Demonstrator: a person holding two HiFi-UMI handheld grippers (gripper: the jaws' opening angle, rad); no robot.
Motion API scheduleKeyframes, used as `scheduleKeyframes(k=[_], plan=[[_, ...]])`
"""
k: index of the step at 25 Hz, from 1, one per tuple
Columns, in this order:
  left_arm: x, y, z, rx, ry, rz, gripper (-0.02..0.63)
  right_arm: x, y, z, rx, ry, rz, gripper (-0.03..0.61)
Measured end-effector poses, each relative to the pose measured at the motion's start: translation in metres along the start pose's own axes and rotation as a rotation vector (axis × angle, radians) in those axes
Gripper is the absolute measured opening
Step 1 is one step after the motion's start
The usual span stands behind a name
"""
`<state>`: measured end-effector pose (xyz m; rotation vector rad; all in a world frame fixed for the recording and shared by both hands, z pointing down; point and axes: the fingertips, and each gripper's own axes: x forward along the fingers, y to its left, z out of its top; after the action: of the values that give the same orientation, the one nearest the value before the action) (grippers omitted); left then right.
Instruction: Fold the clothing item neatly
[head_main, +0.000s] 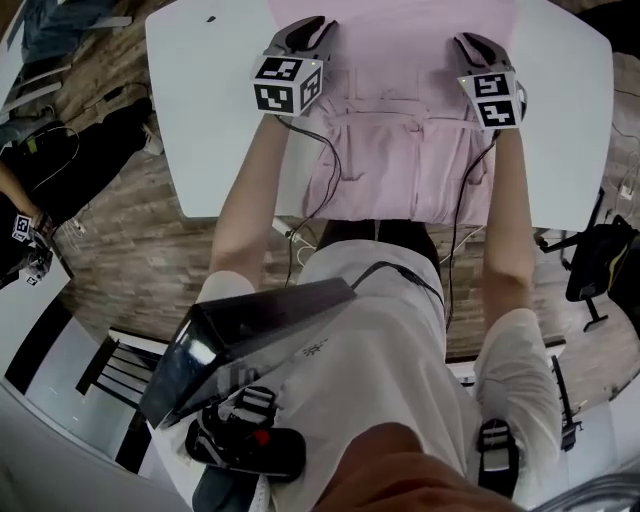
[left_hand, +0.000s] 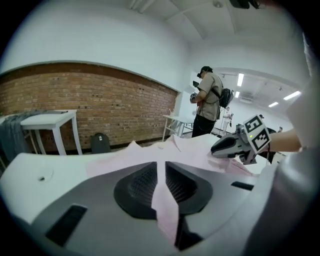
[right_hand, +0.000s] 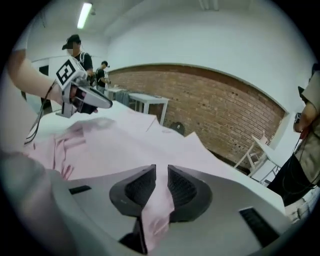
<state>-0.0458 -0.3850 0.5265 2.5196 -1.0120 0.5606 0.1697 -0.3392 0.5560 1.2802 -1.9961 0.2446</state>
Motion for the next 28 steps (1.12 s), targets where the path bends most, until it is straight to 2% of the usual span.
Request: scheduleKeyframes(k=[1,4,5,6,7,10,14,16,17,18,19,21,24,26,28], plan=[[0.01,0.009,0.015,0.037,-0.009,0.015,0.021,0.003,-0.009,0.015,0.01,-0.042,-0.001,0.075],[0.053,0.044,0.045,0.159,0.026,0.058,0.009,0.033,-0.036,0.049,-0.04,-0.081,-0.002,0.075],[0.069,0.056,0.05,0.194,0.051,0.068,0.02,0.047,-0.044,0.057,-0.08,-0.075,-0.005,0.075],[0.083,0.065,0.054,0.221,0.08,0.076,0.093,0.059,-0.052,0.064,-0.123,-0.069,-0.008,0.075],[0.096,0.072,0.056,0.239,0.109,0.082,0.137,0.069,-0.058,0.07,-0.163,-0.065,-0.013,0.077],[0.123,0.083,0.052,0.245,0.176,0.099,0.158,0.089,-0.08,0.083,-0.209,-0.085,-0.04,0.087],[0.143,0.087,0.048,0.213,0.209,0.085,0.16,0.119,-0.105,0.078,-0.135,-0.039,-0.014,0.141],[0.144,0.088,0.053,0.206,0.203,0.073,0.156,0.137,-0.105,0.073,-0.104,0.013,0.031,0.133],[0.143,0.088,0.056,0.206,0.195,0.067,0.111,0.142,-0.103,0.072,-0.106,0.028,0.052,0.06],[0.14,0.087,0.059,0.209,0.184,0.06,0.054,0.142,-0.101,0.072,-0.114,0.028,0.066,0.02],[0.136,0.085,0.063,0.214,0.17,0.053,0.03,0.137,-0.099,0.076,-0.122,0.006,0.067,0.019],[0.119,0.076,0.07,0.242,0.125,0.039,0.027,0.109,-0.094,0.091,-0.158,-0.085,0.038,0.018],[0.066,0.046,0.072,0.335,0.024,0.012,0.028,0.045,-0.067,0.097,-0.286,-0.217,0.009,0.02],[0.023,0.019,0.051,0.362,0.015,-0.031,0.028,0.008,-0.042,0.071,-0.339,-0.221,0.039,0.02],[-0.008,-0.005,0.011,0.3,0.07,-0.085,0.036,-0.014,-0.019,0.02,-0.318,-0.135,0.109,0.041]])
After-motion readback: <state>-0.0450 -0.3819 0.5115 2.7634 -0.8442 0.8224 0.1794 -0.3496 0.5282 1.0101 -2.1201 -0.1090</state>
